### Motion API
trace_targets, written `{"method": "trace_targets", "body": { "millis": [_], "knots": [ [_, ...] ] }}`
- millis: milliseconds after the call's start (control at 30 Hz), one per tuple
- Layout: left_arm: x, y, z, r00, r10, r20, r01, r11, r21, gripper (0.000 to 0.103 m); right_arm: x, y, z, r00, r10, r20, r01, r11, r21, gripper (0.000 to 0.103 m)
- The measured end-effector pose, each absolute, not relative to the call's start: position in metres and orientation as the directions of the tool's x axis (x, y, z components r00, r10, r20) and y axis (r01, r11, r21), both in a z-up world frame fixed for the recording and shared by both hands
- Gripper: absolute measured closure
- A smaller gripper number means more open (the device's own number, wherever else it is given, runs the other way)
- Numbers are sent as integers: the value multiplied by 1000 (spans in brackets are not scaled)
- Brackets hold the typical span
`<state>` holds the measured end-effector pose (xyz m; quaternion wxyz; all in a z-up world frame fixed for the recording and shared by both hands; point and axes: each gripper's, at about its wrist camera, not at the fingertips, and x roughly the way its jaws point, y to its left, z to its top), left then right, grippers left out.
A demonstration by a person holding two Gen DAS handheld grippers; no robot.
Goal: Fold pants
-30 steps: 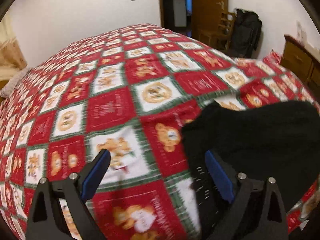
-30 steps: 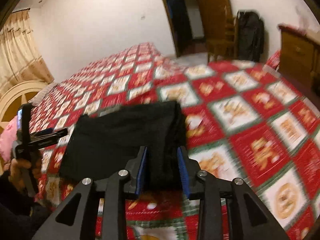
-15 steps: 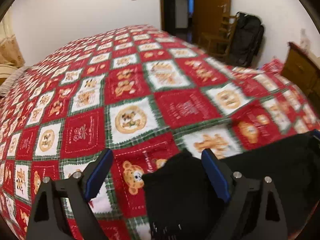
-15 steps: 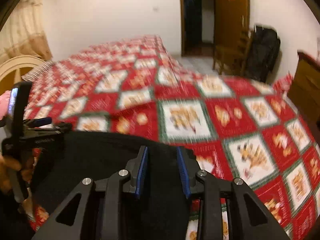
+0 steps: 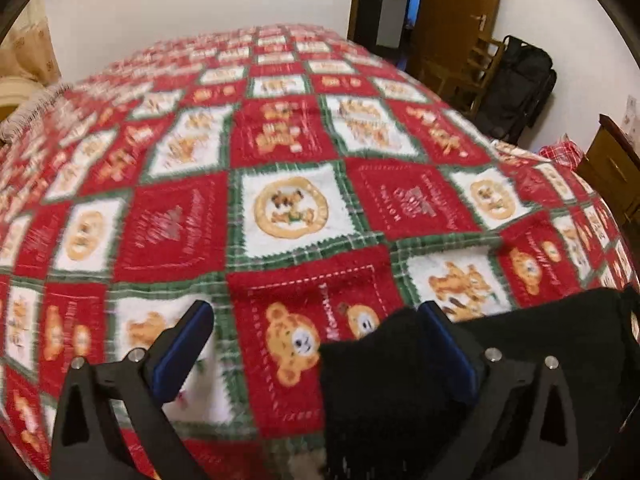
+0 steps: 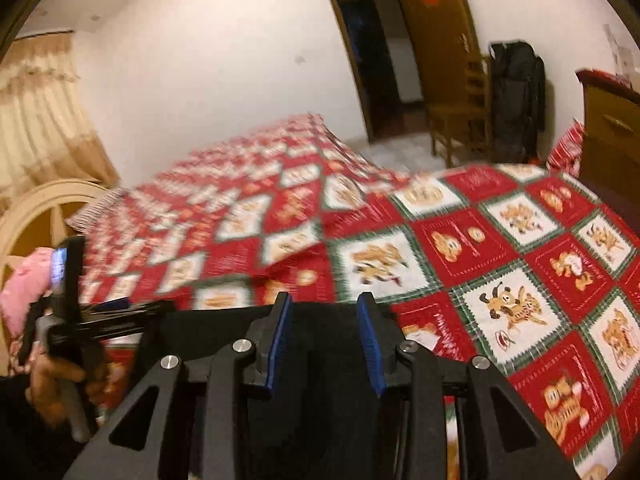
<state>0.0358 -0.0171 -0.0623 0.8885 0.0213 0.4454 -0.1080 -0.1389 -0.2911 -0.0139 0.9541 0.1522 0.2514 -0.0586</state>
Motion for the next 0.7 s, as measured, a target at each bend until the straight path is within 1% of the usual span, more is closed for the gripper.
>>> {"method": "trace_targets", "body": {
  "millis": [100, 200, 300, 400, 533, 700],
  "knots": [
    [17, -19, -47, 618, -143, -773, 214, 977, -10, 0, -155, -279, -14, 854, -21, -519, 175, 953, 249, 68],
    [-4, -27, -40, 620, -180, -764, 254, 967, -21, 0, -179, -268, -26, 830, -53, -554, 211, 952, 224, 68],
    [-24, -39, -44, 609, -181, -772, 300, 954, 13, 0, -184, -271, -45, 804, -66, -591, 245, 942, 228, 68],
    [-32, -50, -57, 592, -150, -792, 322, 945, 62, 0, -186, -271, -53, 798, -85, -597, 260, 942, 213, 68],
    [-32, -52, -63, 574, -148, -805, 321, 946, 54, 0, -182, -265, -60, 783, -143, -605, 282, 949, 141, 68],
    [-35, -54, -64, 580, -141, -802, 324, 944, 68, 0, -181, -264, -57, 771, -158, -617, 303, 943, 138, 67]
  ]
}}
